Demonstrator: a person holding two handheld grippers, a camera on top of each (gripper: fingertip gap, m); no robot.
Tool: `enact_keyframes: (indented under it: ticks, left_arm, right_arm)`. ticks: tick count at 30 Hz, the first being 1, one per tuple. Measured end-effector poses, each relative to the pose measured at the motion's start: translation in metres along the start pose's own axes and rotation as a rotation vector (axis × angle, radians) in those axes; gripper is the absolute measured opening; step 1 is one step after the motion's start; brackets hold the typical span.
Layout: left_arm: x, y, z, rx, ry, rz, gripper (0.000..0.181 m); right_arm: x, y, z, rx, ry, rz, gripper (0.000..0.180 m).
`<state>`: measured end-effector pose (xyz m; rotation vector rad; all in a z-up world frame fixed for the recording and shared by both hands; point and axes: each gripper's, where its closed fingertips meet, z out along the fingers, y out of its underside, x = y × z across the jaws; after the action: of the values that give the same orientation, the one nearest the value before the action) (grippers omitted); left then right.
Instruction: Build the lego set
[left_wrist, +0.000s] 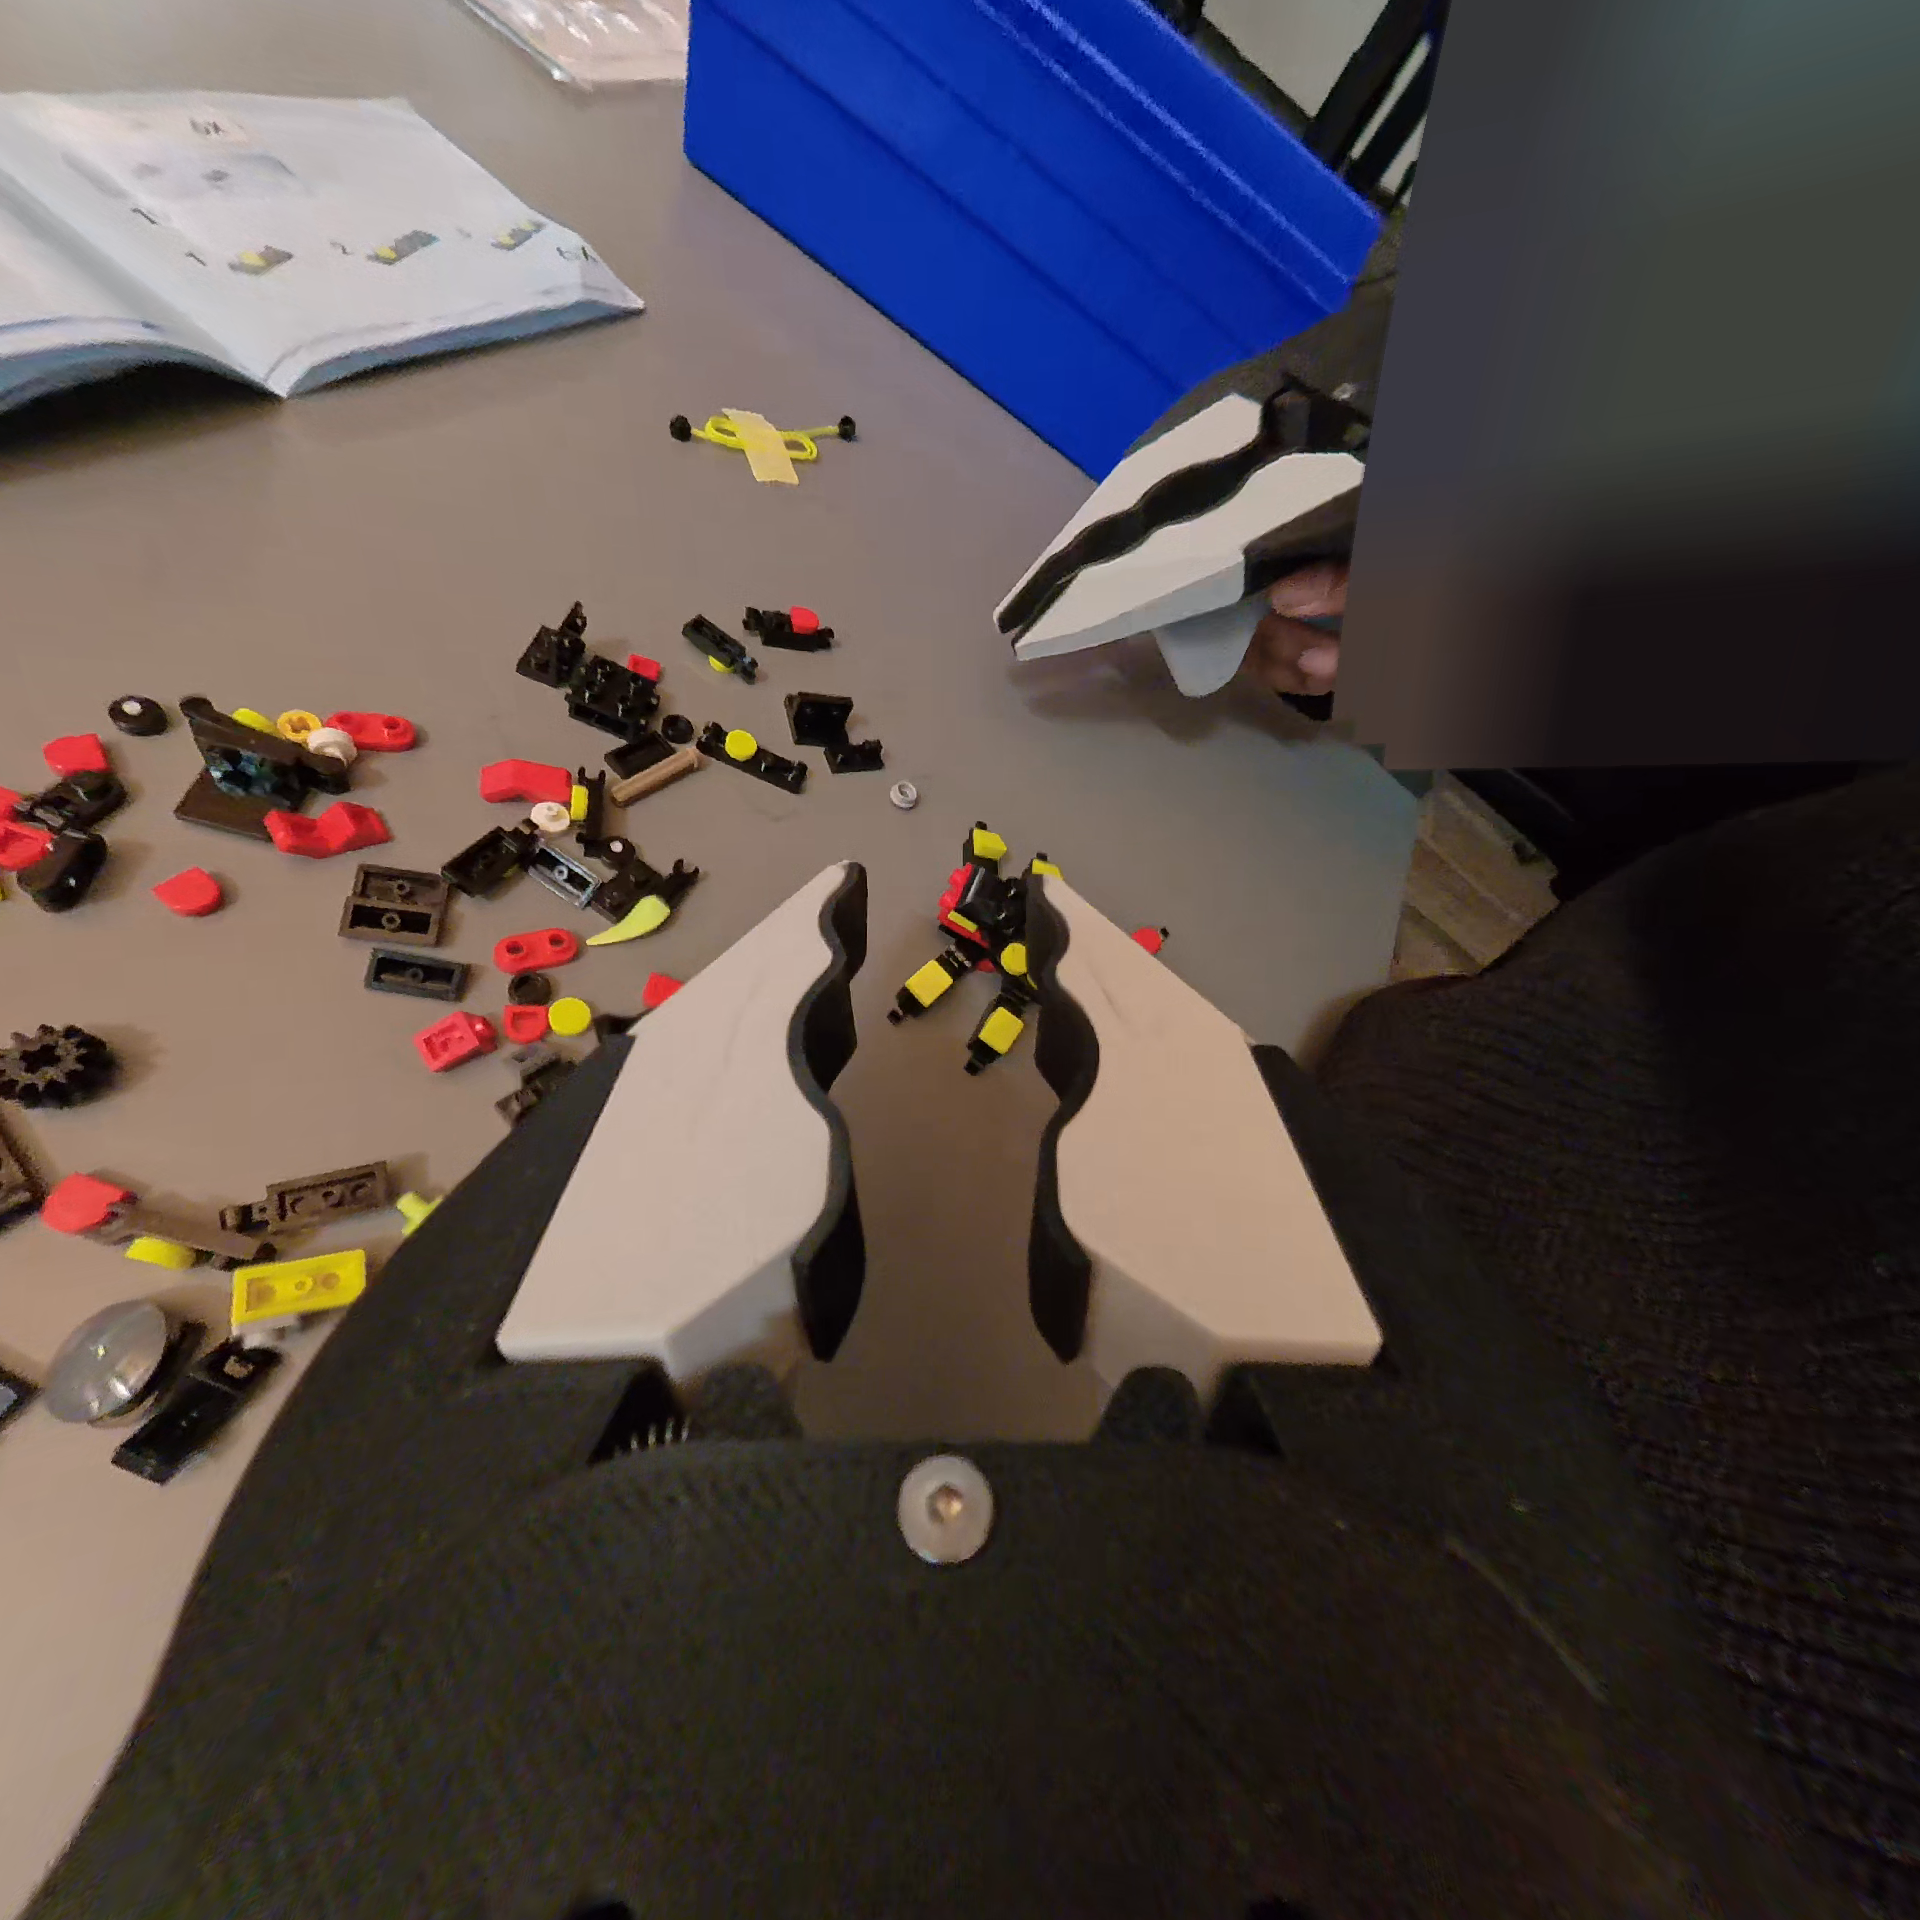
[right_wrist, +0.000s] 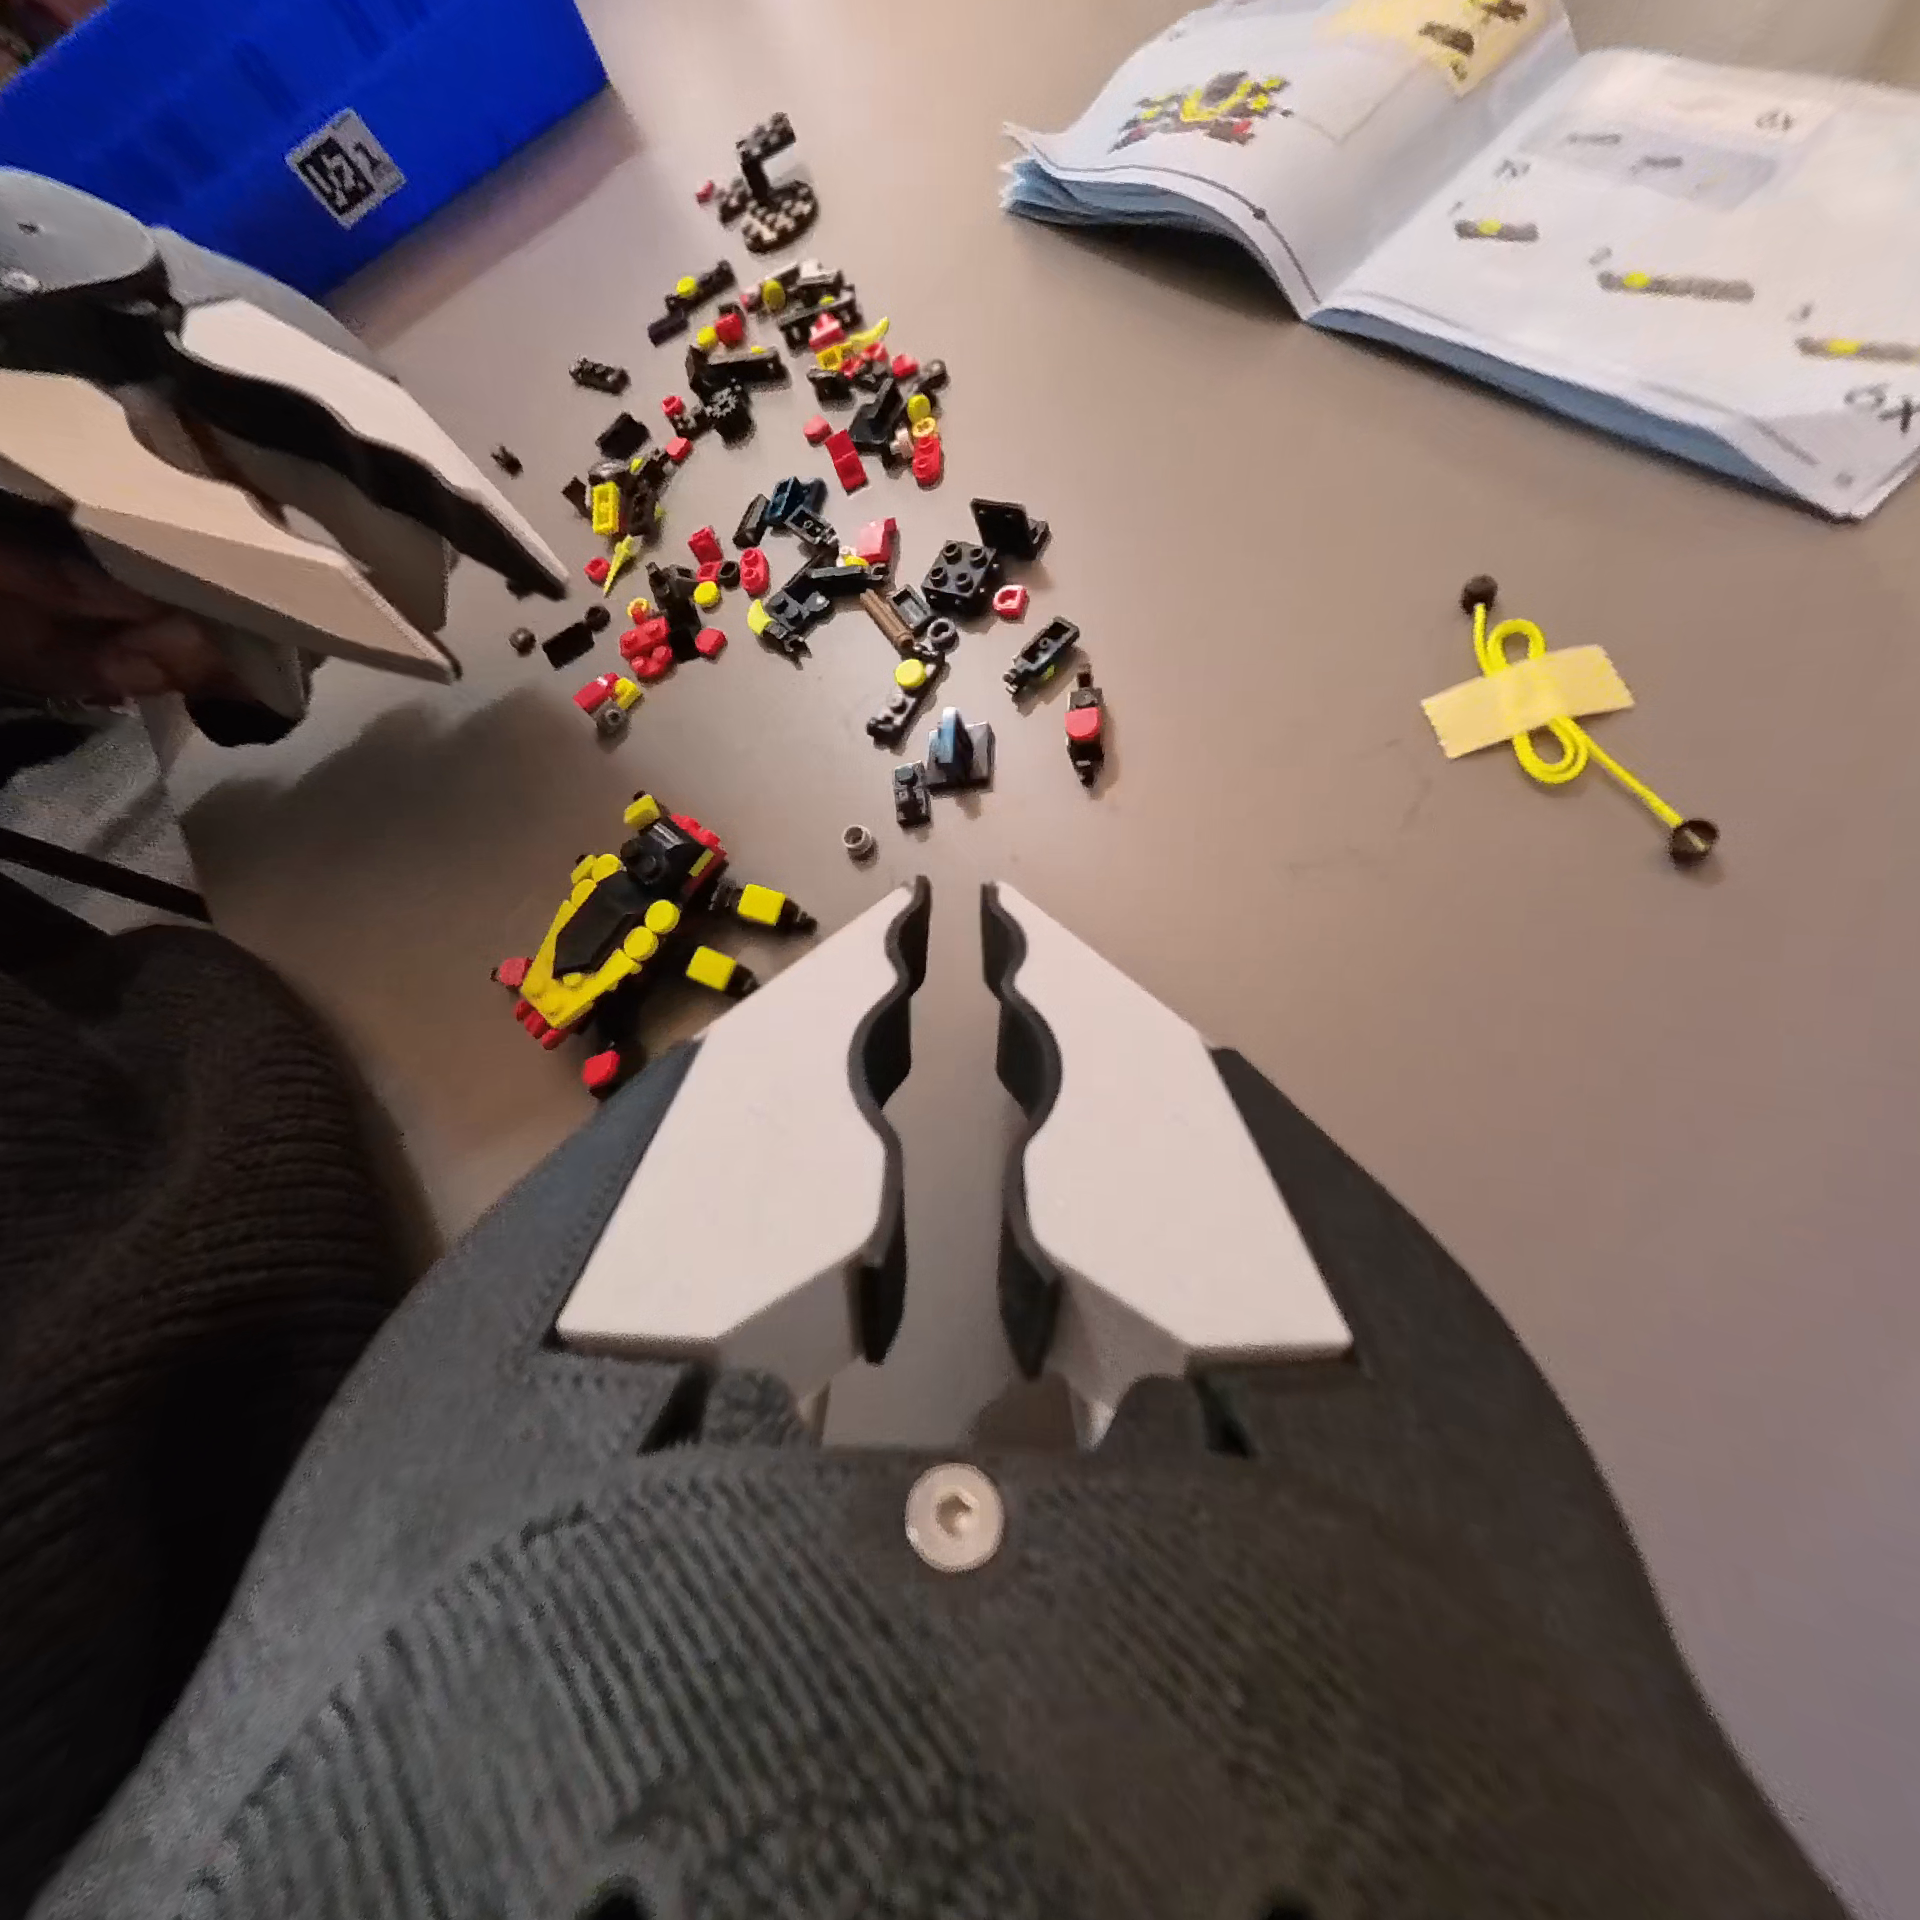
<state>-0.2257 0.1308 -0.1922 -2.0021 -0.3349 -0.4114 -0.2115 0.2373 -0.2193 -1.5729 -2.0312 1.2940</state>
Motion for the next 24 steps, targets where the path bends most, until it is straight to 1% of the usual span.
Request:
enact_keyframes:
  ticks: [3,6,10,13,16,24]
  left_arm:
    - [0.005,-0.016,-0.003,0.088,0.039,0.057,0.034]
    - [-0.001,-0.034,-0.008,0.183,0.004,0.125,0.035]
    - [-0.014,-0.037,-0.012,0.215,-0.069,0.177,0.034]
    - [-0.025,-0.039,-0.015,0.228,-0.136,0.216,0.032]
    - [-0.038,-0.036,-0.016,0.218,-0.186,0.202,0.031]
    - [-0.048,-0.038,-0.019,0.255,-0.154,0.088,0.032]
  right_arm:
    - [0.003,0.002,-0.004,-0.001,-0.009,0.055,0.010]
    - [0.006,0.001,-0.008,0.011,-0.014,0.096,0.011]
    - [0.007,-0.001,-0.012,0.036,-0.068,0.188,0.015]
    - [0.007,-0.001,-0.013,0.039,-0.088,0.212,0.018]
    - [0.005,-0.001,-0.013,0.038,-0.111,0.232,0.018]
    - [0.004,0.000,-0.011,0.035,-0.144,0.271,0.020]
